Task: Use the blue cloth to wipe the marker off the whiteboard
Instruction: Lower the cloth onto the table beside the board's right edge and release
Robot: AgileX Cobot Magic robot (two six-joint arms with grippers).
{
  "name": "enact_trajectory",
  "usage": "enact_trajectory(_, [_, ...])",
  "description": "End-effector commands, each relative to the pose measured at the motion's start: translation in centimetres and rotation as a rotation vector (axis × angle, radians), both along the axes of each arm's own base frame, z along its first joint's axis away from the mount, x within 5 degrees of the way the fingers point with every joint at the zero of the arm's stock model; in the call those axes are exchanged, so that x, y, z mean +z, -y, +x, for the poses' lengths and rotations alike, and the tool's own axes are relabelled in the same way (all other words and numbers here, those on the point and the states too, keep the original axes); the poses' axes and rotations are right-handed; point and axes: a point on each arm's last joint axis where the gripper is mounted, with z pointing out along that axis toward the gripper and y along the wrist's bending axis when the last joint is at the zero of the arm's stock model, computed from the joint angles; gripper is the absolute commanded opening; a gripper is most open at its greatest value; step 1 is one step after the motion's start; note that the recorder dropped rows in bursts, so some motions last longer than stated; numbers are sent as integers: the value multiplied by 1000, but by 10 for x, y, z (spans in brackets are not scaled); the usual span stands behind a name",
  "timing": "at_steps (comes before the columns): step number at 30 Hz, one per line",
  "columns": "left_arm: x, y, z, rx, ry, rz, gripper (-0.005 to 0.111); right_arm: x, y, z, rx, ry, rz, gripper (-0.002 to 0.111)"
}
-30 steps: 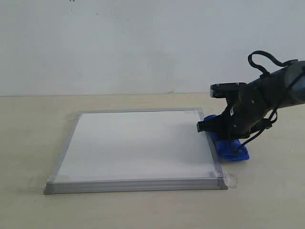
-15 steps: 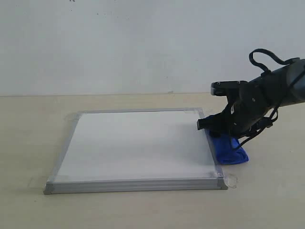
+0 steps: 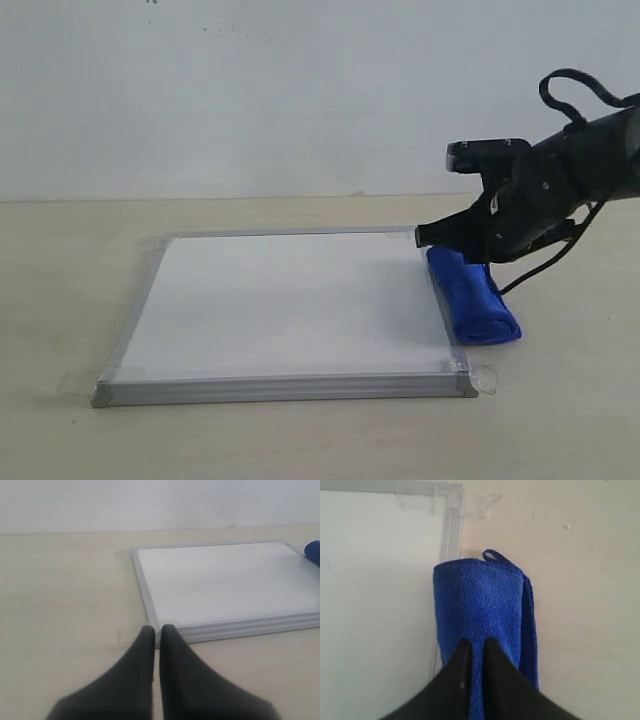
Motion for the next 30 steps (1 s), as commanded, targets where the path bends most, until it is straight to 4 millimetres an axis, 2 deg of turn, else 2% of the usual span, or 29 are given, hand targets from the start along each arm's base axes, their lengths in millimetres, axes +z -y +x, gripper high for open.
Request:
enact_trajectory(1, [1, 0, 0, -1, 10, -9, 4, -15, 2, 2, 15, -29, -29, 0])
enact_trajectory(8, [1, 0, 0, -1, 10, -9, 4, -45, 1, 3, 19, -91, -43, 0])
enact_trajectory(10, [1, 0, 0, -1, 10, -9, 4, -46, 1, 3, 19, -93, -44, 0])
enact_trajectory(14, [1, 0, 0, -1, 10, -9, 4, -28, 1, 3, 17, -55, -34, 0])
enact_trajectory(19, [1, 0, 0, -1, 10, -9, 4, 8, 3, 0, 15, 18, -17, 0])
enact_trajectory(22, [1, 0, 0, -1, 10, -9, 4, 11, 4, -3, 21, 1, -39, 0])
enact_trajectory(25, [1, 0, 0, -1, 10, -9, 4, 3, 5, -6, 26, -49, -68, 0])
enact_trajectory(30, [1, 0, 0, -1, 10, -9, 4, -24, 5, -12, 51, -61, -55, 0])
